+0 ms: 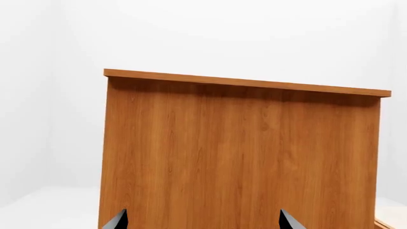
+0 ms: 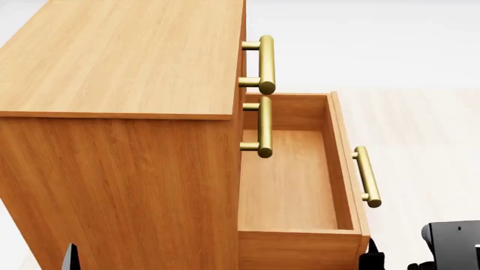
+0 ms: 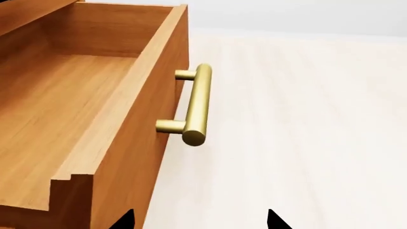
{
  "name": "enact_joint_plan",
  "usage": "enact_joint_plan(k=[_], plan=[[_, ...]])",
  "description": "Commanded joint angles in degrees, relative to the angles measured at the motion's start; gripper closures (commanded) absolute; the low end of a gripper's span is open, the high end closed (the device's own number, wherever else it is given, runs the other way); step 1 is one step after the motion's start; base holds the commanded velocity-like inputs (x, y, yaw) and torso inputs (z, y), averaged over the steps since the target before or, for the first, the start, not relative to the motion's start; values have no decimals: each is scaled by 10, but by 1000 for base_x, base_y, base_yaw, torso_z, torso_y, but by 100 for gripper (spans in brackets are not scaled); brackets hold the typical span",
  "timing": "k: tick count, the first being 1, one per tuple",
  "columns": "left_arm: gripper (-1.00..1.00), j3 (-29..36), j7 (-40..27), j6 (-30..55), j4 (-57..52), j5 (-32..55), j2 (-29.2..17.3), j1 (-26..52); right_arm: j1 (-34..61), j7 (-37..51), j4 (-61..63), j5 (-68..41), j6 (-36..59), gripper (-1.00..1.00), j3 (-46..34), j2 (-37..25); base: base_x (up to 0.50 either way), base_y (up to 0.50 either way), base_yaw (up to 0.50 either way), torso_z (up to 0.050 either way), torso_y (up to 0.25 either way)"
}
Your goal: Close the bottom drawer of the cabinet.
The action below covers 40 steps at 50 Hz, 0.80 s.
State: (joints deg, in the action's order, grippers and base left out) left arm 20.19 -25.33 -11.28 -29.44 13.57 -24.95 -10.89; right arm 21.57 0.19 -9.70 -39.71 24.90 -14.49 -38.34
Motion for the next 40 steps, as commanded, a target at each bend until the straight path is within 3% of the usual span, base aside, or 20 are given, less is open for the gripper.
enact_joint_plan(k=[1, 40], plan=[[-100, -8, 11, -11, 18, -8, 10, 3, 32, -30, -38, 5, -8, -100, -8, 22, 0, 0, 0, 0, 0], [-100, -5, 7, -13, 21, -5, 6, 5, 63, -53, -28, 40, 29, -100, -73, 27, 0, 0, 0, 0, 0]])
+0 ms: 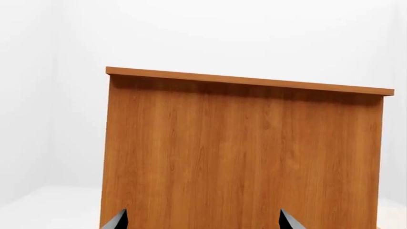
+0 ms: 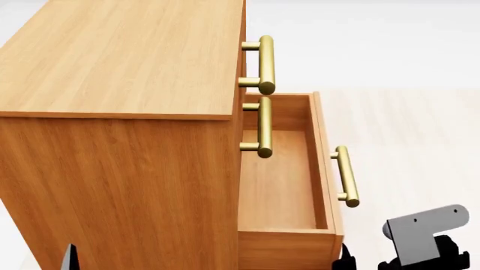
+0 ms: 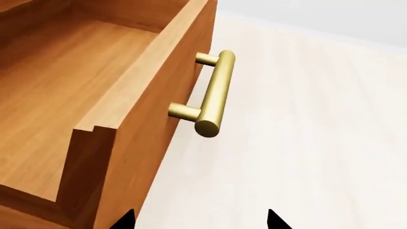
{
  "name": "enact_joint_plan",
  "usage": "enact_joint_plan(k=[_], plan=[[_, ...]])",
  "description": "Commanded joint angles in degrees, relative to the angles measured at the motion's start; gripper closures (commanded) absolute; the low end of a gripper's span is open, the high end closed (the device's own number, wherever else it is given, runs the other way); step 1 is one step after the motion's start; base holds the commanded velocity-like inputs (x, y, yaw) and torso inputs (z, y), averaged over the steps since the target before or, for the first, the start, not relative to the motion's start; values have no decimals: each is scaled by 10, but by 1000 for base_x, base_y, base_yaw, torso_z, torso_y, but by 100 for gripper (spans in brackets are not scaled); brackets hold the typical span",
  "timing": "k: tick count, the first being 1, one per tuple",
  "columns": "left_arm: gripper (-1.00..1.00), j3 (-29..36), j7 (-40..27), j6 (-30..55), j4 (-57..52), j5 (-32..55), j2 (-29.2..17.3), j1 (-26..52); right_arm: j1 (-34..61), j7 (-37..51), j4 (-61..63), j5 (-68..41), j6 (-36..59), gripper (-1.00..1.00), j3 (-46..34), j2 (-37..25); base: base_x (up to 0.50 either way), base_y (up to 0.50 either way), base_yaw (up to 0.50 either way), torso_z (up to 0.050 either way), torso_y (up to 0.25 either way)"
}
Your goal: Close the bottom drawer of the cabinet.
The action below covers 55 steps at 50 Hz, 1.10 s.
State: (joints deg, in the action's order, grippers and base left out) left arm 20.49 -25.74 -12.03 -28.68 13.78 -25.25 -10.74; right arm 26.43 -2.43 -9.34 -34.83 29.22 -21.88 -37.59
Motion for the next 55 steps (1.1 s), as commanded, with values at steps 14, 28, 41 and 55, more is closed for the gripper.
enact_joint_plan(k=[14, 28, 41, 55], plan=[[-100, -7, 12, -9, 20, -3, 7, 7, 42, -39, -51, 5, -12, -100, -20, 36, 0, 0, 0, 0, 0], [-100, -6, 10, -9, 20, -2, 5, 7, 67, -54, -73, 17, -14, -100, -40, 55, 0, 0, 0, 0, 0], [-100, -4, 10, -10, 23, 0, 4, 7, 90, -72, -98, 28, -20, -100, -57, 75, 0, 0, 0, 0, 0], [-100, -4, 10, -15, 29, 2, 3, 9, 111, -93, -134, 44, -32, -100, -80, 100, 0, 0, 0, 0, 0]])
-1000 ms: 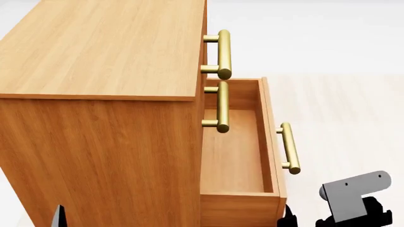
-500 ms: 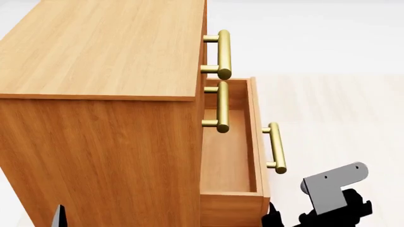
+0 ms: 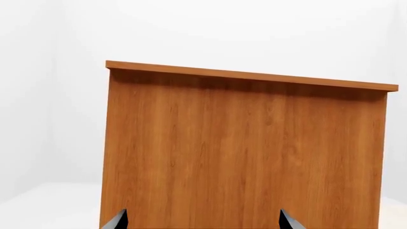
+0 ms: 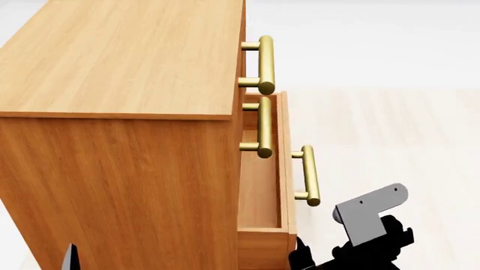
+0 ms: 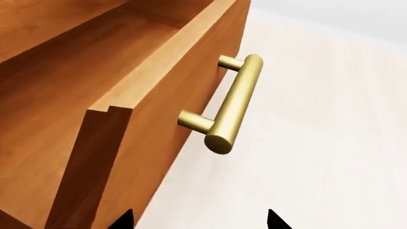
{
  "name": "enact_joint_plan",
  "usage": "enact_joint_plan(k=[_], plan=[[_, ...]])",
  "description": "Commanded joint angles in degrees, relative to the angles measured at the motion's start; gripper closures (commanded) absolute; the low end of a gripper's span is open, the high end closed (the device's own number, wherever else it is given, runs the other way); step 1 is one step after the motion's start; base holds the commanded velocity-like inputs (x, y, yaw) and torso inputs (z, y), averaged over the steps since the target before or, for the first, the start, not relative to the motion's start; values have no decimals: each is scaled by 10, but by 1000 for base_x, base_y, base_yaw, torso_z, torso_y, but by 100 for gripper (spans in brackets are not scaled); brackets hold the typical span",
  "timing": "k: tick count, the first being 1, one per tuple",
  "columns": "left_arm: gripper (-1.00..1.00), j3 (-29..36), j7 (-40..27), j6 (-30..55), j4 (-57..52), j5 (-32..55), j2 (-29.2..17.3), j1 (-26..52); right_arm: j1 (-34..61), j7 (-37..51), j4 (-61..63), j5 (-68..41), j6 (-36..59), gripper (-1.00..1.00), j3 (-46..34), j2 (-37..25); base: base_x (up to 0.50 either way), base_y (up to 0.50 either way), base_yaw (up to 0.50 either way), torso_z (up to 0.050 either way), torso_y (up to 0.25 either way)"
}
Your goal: Close the bottom drawer of the cabinet.
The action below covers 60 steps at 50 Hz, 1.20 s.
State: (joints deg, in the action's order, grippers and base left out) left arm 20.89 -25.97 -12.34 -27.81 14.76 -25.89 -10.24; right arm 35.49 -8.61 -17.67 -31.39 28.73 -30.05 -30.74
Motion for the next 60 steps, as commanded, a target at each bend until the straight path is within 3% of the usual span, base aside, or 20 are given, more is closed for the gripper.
enact_joint_plan(k=[1, 60], plan=[[-100, -8, 14, -16, 25, -7, 11, 4, 23, -37, -62, 12, -33, -100, -1, 35, 0, 0, 0, 0, 0], [-100, -6, 10, -27, 34, -1, 6, 6, 71, -91, -113, 52, -16, -100, -79, 79, 0, 0, 0, 0, 0]])
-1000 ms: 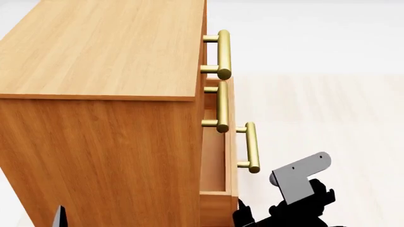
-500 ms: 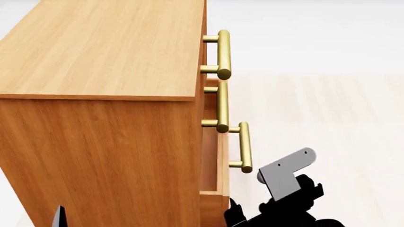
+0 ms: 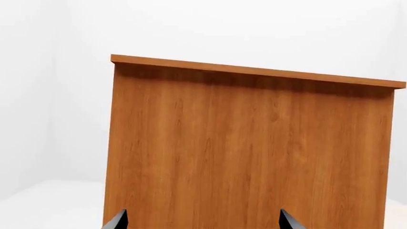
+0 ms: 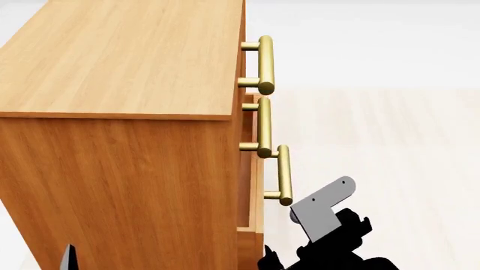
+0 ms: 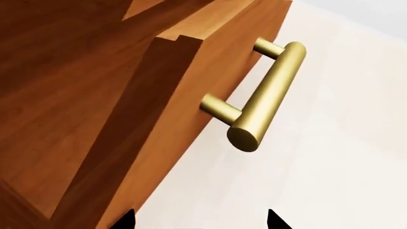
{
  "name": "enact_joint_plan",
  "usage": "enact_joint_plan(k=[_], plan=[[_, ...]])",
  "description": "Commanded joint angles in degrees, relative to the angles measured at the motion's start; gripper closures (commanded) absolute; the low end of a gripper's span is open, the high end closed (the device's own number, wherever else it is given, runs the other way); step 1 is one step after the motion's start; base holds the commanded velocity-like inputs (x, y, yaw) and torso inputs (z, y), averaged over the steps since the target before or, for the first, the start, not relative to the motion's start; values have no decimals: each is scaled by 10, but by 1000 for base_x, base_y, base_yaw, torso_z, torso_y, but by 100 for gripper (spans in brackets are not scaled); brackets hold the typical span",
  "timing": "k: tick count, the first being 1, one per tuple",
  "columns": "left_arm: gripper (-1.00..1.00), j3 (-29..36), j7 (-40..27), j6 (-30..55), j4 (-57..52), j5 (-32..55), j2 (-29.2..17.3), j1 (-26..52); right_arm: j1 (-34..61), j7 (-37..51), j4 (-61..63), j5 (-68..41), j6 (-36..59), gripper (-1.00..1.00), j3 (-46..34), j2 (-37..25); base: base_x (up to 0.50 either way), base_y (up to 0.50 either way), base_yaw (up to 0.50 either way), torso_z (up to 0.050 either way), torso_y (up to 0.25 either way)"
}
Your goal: Close the bottom drawer of the cabinet.
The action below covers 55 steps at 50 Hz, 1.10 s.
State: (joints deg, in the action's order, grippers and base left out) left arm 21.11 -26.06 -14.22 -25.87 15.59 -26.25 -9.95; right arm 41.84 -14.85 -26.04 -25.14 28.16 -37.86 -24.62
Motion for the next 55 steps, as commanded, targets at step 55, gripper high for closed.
enact_joint_plan(k=[55], plan=[[-100, -6, 6, -11, 13, -1, 3, 3, 45, -63, -79, 3, -46, -100, -29, 70, 0, 0, 0, 0, 0]])
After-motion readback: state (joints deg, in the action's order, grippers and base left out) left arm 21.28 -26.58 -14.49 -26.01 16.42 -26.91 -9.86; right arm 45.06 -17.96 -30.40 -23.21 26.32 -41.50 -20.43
